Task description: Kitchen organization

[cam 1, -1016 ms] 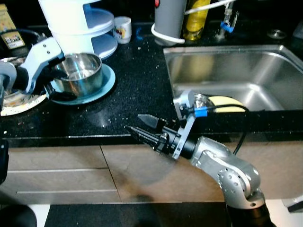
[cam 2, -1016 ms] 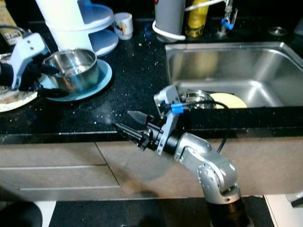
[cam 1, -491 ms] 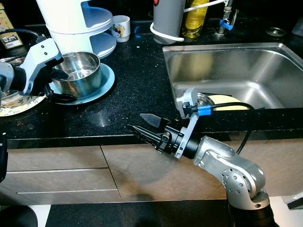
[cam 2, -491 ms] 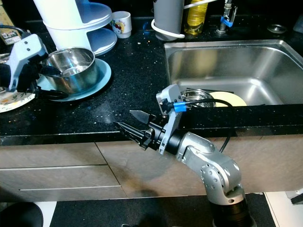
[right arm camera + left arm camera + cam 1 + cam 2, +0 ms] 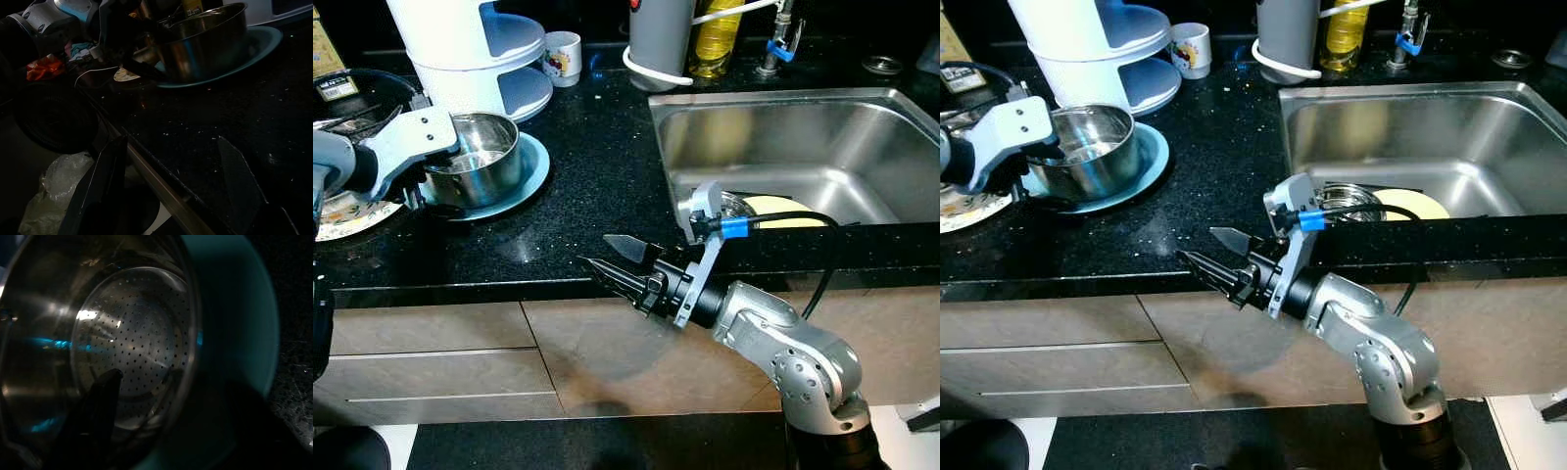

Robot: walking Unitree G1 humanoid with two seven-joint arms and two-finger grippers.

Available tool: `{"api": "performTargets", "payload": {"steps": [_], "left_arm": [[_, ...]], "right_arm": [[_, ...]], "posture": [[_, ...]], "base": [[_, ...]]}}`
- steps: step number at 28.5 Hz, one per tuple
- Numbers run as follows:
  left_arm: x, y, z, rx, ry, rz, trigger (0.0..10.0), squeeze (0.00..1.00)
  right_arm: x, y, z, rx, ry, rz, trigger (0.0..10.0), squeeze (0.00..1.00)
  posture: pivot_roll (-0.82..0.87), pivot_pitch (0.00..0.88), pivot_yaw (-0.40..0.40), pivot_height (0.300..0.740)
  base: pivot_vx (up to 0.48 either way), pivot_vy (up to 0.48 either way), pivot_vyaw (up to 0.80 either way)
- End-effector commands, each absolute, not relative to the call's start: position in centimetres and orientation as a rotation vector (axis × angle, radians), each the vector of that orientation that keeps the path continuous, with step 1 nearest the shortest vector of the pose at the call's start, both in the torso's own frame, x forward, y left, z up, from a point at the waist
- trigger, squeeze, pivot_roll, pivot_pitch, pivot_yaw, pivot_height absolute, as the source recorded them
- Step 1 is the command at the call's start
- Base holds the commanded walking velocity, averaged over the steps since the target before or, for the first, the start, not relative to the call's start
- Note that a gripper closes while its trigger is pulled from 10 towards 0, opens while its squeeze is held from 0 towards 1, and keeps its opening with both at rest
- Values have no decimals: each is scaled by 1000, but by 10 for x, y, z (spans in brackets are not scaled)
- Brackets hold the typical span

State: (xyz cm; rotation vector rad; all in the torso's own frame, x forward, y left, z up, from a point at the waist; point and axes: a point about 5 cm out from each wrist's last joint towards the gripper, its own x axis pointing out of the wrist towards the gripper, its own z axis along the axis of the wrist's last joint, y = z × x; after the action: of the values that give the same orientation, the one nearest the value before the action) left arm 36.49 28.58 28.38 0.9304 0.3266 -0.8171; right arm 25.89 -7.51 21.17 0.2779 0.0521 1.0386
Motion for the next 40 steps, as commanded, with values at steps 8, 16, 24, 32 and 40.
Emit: {"api": "performTargets", "payload": {"steps": [8, 16, 24, 32, 40], "left_arm": [[363, 284, 274, 892, 384, -888, 0, 0], [365, 277, 286, 850, 314, -925, 0, 0], [367, 261, 314, 821, 171, -974, 0, 0], [368, 241, 331, 820, 48, -1051, 0, 0], [372, 224, 339, 858, -50, -1035, 0, 0]], "right_arm": [[259, -72, 212, 271, 51, 1042, 10000, 0], [261, -72, 212, 271, 43, 1030, 10000, 0], [267, -70, 213, 277, 26, 1017, 10000, 0], [276, -69, 216, 283, 2, 993, 10000, 0], [291, -72, 219, 320, -19, 911, 10000, 0]], "posture": [[-59, 108, 12, 740], [-51, 100, 21, 740], [-35, 81, 32, 740], [-25, 62, 36, 740], [-15, 42, 45, 740]], "base": [[0, 0, 0], [0, 0, 0], [0, 0, 0], [0, 0, 0], [0, 0, -95]]}}
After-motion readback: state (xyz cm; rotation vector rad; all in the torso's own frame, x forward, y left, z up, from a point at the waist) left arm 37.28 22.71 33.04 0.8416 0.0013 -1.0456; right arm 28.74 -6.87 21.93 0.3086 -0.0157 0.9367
